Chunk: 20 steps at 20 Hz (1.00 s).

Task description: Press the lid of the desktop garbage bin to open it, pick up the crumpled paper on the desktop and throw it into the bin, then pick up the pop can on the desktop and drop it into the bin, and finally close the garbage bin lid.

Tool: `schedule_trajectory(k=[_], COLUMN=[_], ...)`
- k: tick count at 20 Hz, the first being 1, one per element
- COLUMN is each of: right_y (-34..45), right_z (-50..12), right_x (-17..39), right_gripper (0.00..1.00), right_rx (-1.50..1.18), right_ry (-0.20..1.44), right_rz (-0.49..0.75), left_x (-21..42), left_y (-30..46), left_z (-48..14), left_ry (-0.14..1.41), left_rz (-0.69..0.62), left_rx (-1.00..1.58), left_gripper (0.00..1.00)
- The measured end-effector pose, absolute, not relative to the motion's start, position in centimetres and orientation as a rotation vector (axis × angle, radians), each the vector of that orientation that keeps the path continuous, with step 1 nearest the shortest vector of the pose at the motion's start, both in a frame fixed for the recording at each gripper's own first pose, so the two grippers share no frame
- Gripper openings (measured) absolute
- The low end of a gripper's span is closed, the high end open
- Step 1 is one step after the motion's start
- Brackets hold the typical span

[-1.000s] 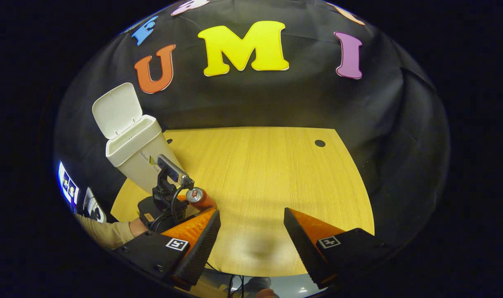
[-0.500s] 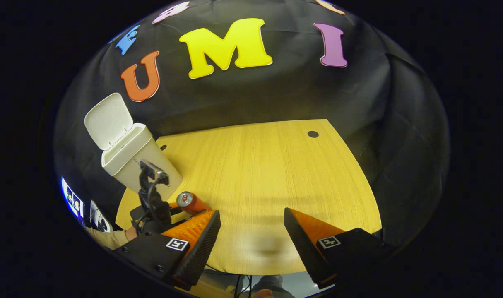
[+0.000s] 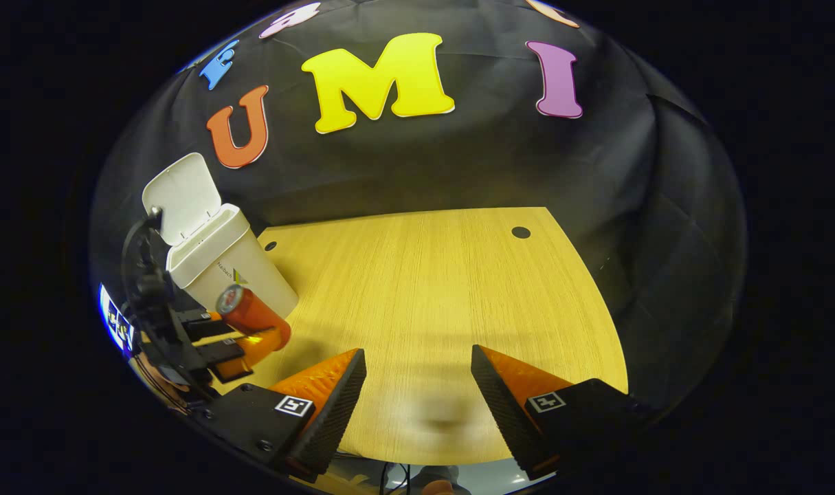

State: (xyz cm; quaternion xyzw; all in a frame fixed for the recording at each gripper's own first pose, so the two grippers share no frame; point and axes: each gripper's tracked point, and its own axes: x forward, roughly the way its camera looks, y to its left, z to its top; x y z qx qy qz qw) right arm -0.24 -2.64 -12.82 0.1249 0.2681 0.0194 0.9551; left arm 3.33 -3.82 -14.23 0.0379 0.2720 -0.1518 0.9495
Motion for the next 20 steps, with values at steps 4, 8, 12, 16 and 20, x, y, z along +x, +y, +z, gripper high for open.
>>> schedule_trajectory(k=[4, 8, 12, 16, 20], right_y=[-2.0, -0.9, -0.8, -0.5, -0.1], right_z=[-13.2, -13.1, -13.0, -12.7, -12.7], right_x=[1.0, 2.6, 4.6, 6.1, 6.0], right_gripper=[0.97, 0.97, 0.97, 0.97, 0.97], right_rx=[0.257, 0.298, 0.308, 0.323, 0.28], right_ry=[0.54, 0.549, 0.548, 0.57, 0.584], right_rz=[0.09, 0.132, 0.133, 0.14, 0.15], left_x=[3.1, 4.2, 6.5, 9.5, 11.5], left_y=[-1.0, 2.5, 7.4, 12.4, 16.0], left_z=[-8.3, -3.8, -0.9, -0.7, -2.0], left_ry=[0.544, 0.551, 0.516, 0.505, 0.519], left_rz=[-0.228, -0.148, -0.036, 0.071, 0.156], left_rx=[0.008, -0.001, 0.007, 0.018, -0.019], left_gripper=[0.86, 0.86, 0.86, 0.86, 0.86])
